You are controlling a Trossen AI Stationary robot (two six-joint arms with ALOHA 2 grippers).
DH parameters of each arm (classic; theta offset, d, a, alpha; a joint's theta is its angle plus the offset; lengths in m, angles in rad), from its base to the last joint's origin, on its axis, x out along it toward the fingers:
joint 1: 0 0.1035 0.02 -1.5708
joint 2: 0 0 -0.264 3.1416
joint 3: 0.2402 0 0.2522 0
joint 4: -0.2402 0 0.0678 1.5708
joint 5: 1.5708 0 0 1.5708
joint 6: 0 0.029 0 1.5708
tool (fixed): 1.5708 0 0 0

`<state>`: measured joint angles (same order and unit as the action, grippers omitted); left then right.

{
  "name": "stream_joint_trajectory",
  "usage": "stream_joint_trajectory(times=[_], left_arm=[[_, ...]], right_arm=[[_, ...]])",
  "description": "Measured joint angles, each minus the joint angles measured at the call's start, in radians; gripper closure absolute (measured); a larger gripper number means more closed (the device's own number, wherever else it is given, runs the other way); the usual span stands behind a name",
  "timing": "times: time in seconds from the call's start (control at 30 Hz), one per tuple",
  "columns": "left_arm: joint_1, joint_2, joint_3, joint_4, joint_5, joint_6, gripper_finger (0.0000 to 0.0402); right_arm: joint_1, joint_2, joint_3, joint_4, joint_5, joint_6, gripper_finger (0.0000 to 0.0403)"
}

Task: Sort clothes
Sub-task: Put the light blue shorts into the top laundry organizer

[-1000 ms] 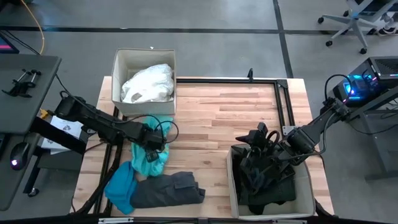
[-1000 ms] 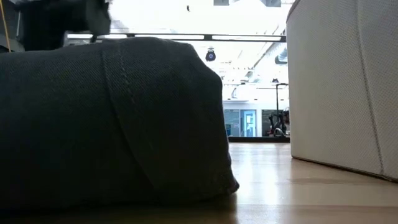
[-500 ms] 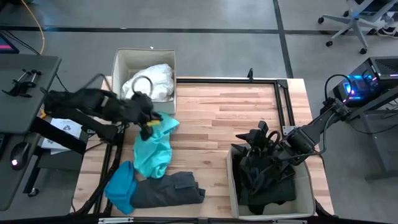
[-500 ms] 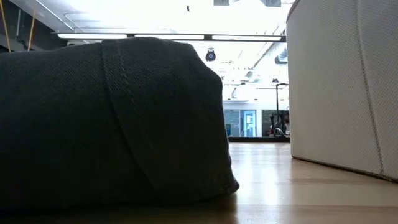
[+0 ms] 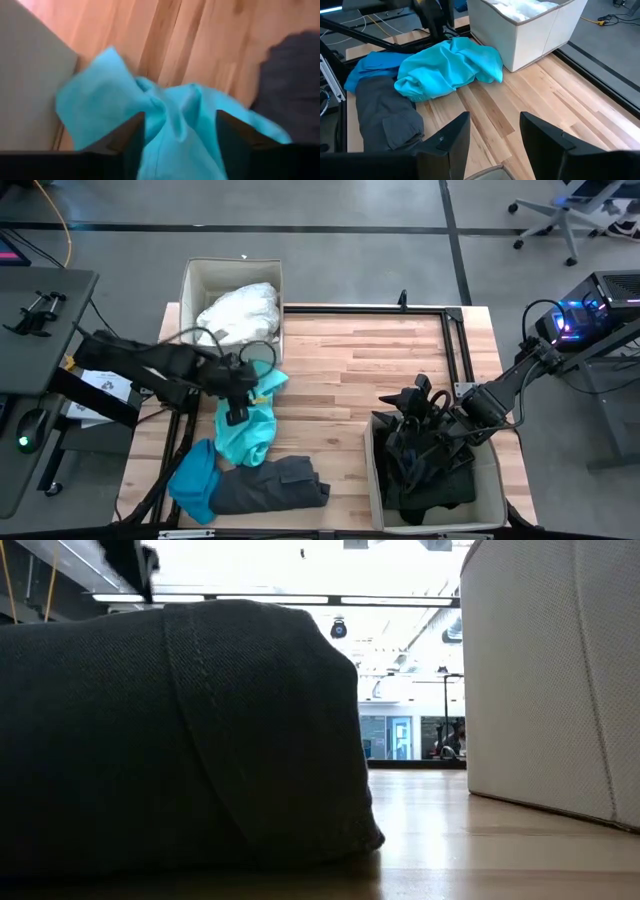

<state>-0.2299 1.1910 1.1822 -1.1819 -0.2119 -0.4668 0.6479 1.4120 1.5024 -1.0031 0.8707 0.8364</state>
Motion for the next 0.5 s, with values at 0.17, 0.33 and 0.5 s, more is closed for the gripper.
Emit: stream_joint_trajectory(times=[0.17,0.33,0.5], left_arm=[[0.015,0.001,-0.251,0.211,-0.007,-0.001,0.0126],[0.037,0.028,-0.495,0.397,-0.015,-0.094,0.0089],[0.030,0.098,-0.634,0.541,-0.006,-0.226,0.0098]], right_arm=[[0.000,0.000,0.000,0.000,-0.003,0.000,0.0238],[0.000,0.000,0.000,0.007,-0.012,0.001,0.0238],[0.000,0.000,0.000,0.036,-0.014,0.001,0.0238]])
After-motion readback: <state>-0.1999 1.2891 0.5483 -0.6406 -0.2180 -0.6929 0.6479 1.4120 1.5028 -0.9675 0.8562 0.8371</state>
